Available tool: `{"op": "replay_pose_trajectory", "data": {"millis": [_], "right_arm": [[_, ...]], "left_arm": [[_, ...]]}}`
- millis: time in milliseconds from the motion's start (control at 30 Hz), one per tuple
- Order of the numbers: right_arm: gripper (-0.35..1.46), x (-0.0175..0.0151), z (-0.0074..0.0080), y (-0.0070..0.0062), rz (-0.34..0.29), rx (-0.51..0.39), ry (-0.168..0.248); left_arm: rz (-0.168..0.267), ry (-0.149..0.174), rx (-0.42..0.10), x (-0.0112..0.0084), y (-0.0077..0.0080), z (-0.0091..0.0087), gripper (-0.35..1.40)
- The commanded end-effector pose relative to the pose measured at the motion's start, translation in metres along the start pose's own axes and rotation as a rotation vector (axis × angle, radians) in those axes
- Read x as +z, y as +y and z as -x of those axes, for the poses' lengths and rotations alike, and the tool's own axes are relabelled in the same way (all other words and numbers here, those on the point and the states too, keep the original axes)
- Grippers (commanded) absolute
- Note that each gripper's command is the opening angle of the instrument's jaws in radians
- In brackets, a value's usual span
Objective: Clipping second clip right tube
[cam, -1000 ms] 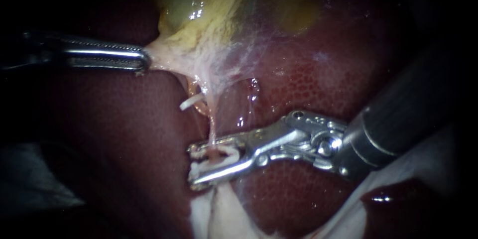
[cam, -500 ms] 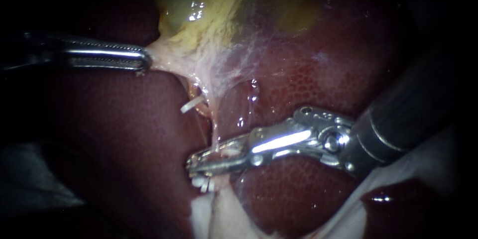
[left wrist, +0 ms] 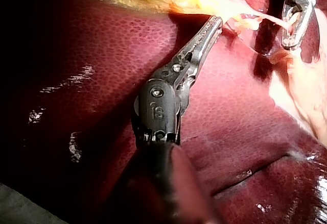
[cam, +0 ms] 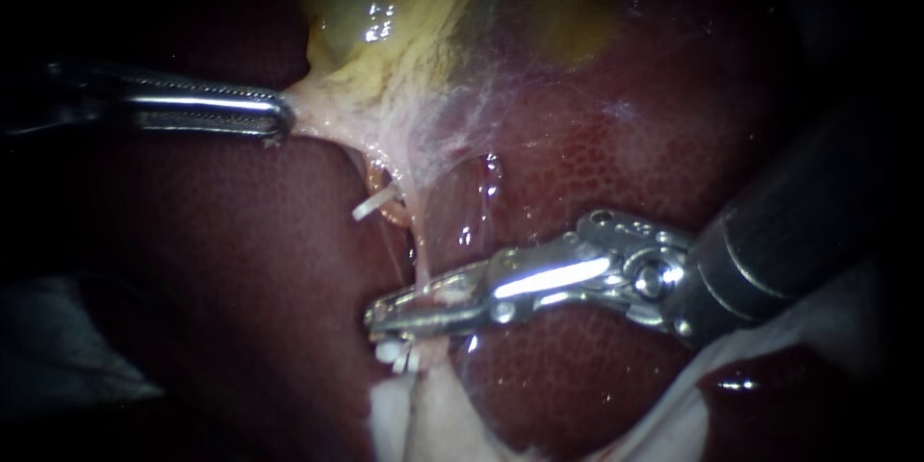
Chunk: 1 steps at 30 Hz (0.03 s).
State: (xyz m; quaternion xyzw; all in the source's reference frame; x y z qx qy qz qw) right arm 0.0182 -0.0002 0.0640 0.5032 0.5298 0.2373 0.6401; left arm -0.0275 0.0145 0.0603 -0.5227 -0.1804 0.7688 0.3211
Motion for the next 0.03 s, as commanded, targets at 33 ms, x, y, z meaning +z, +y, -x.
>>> {"op": "replay_pose_trajectory", "data": {"millis": [33], "right_arm": [[-0.35,0.0001,0.0000,0.0001,0.000,-0.001,0.000]], "left_arm": [[0.000,0.000,0.000,0.0000,0.0000,0.0000,-0.35]]}}
